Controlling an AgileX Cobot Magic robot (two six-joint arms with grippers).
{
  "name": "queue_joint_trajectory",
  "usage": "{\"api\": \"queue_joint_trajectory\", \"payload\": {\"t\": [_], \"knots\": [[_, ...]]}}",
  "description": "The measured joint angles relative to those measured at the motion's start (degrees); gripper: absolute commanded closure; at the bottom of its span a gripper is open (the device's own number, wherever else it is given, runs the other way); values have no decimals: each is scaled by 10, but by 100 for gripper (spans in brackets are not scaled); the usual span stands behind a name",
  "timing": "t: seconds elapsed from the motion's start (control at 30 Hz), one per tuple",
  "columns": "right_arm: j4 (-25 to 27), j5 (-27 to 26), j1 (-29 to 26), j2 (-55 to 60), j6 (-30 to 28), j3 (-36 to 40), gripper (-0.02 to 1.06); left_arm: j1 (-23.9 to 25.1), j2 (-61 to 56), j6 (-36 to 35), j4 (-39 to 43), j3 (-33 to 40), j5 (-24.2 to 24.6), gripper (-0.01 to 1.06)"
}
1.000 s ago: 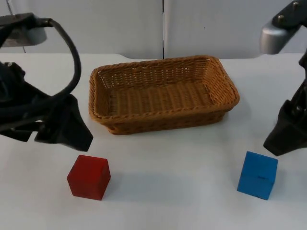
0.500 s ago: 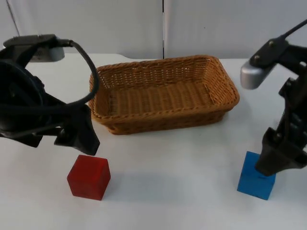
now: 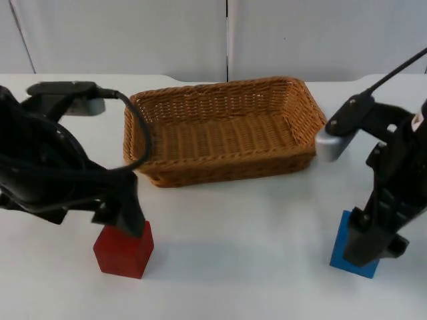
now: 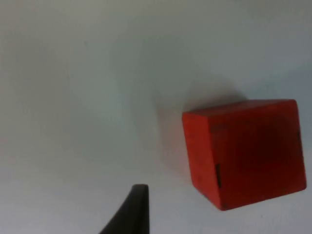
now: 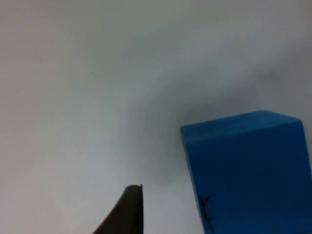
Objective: Pick up one cube with each hand and place exactly two cubes into the same basket, leaving the remaining cube outside.
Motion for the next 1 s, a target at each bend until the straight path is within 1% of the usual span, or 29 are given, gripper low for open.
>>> {"api": "queue_joint_trajectory", "payload": {"t": [0.07,0.23,0.33,0.43,0.63,1.0], "knots": [[0,-4,0,12,0,-2,1,-16,7,0,0,0,-13,0],[0,-12,0,23,-3,-2,1,-36,30,0,0,0,-36,0],[0,-19,0,24,-4,-2,1,-36,51,0,0,-1,-47,0],[0,-29,0,25,-5,-2,1,-36,79,0,0,-12,-49,0],[0,-32,0,27,-5,-2,1,-36,111,0,0,-34,-58,0],[1,-56,0,77,-7,-3,1,-36,147,0,0,-40,-74,0]]}}
